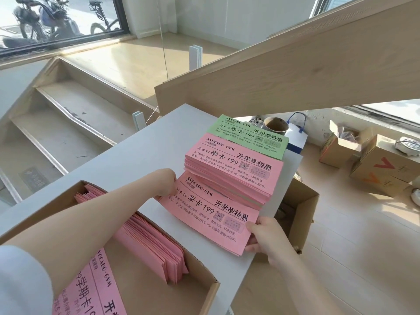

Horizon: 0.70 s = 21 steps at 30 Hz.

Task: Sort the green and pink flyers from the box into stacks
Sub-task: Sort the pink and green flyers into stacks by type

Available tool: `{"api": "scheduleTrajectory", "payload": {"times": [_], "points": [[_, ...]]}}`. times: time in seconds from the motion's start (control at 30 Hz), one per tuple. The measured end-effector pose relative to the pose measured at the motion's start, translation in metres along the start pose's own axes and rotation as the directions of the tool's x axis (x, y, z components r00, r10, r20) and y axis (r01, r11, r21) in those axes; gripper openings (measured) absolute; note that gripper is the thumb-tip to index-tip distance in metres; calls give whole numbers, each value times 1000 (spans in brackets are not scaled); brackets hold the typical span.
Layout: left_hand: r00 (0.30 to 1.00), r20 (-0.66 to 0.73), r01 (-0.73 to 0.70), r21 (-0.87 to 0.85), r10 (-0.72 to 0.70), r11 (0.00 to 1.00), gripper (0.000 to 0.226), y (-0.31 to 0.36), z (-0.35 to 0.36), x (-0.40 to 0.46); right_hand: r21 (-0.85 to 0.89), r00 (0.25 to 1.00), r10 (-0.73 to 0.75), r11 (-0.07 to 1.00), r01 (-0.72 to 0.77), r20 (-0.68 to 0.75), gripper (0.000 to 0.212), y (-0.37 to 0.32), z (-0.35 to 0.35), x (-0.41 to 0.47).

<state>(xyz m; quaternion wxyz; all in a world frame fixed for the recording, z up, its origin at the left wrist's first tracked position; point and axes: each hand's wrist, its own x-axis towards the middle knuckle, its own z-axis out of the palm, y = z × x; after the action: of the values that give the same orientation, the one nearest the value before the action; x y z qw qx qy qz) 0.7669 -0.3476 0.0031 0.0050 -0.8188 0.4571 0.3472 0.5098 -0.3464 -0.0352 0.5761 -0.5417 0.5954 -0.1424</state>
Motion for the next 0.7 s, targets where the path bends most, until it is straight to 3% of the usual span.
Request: {"api": "scheduleTrajectory", "payload": {"times": [0.2,0.27,0.37,0.47,0.53,0.57,0.6,0.67,0.7], "points": [[1000,-12,-4,249,7,969,30,1,4,10,-131,997,64,990,-58,49,27,-3,-4,15],[998,-60,-5,328,26,945,33,1,5,9,-269,998,57,962,-52,10,27,-5,-6,19],[996,-85,5,303,22,953,36,-1,4,8,-669,991,-105,742,25,-80,35,-5,-9,22],[967,-233,-90,79,106,993,32,-3,-6,-2,-800,964,-232,599,38,-128,37,-9,-12,9],[863,-465,-283,-116,200,952,23,-5,-17,-25,-834,919,-383,534,141,-90,41,-19,-8,-8],[764,-596,-391,-122,248,912,20,-9,-24,-41,-818,871,-490,519,247,-48,43,-26,-3,-20],[640,-711,-482,-76,292,873,18,-15,-30,-60,-766,793,-609,512,389,-4,42,-33,6,-35],[402,-849,-575,57,342,816,16,-39,-37,-100,-573,564,-825,441,691,46,37,-50,32,-71],[339,-878,-572,94,339,815,14,-55,-37,-119,-485,464,-884,380,788,60,35,-58,46,-90]]}}
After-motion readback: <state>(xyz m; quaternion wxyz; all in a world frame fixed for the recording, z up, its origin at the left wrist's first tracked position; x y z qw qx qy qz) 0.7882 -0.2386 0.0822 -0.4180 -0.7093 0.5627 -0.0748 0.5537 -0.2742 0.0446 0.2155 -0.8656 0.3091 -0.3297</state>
